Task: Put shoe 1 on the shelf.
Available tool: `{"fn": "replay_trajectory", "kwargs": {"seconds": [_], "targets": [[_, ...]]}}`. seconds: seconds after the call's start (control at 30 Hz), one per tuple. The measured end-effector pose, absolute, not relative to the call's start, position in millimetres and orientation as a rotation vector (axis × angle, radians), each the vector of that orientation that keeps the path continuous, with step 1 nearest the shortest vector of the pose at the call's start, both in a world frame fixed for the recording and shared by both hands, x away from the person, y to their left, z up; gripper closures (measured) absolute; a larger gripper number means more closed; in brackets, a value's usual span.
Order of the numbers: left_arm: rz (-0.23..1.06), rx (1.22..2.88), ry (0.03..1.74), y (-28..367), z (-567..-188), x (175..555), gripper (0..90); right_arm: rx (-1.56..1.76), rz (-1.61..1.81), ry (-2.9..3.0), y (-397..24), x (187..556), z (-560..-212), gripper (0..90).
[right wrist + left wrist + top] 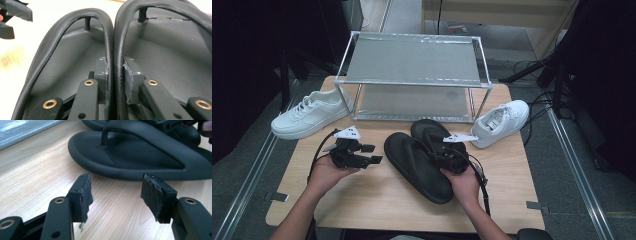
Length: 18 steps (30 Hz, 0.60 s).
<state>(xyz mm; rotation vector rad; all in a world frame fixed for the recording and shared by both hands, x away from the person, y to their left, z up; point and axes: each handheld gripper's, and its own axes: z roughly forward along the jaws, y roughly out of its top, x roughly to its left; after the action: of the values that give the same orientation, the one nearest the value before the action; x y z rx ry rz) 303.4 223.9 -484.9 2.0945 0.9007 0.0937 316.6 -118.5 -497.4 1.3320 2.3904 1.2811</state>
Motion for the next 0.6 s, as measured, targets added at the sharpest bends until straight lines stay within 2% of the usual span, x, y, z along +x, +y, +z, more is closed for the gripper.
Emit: {"fn": "replay_trajectory", "kwargs": {"seconds": [0.6], "targets": [[0.106, 2.085, 0.936, 233, -487, 292, 41.5, 1.286, 1.29, 2.397, -103, 349, -485, 76.0]]}}
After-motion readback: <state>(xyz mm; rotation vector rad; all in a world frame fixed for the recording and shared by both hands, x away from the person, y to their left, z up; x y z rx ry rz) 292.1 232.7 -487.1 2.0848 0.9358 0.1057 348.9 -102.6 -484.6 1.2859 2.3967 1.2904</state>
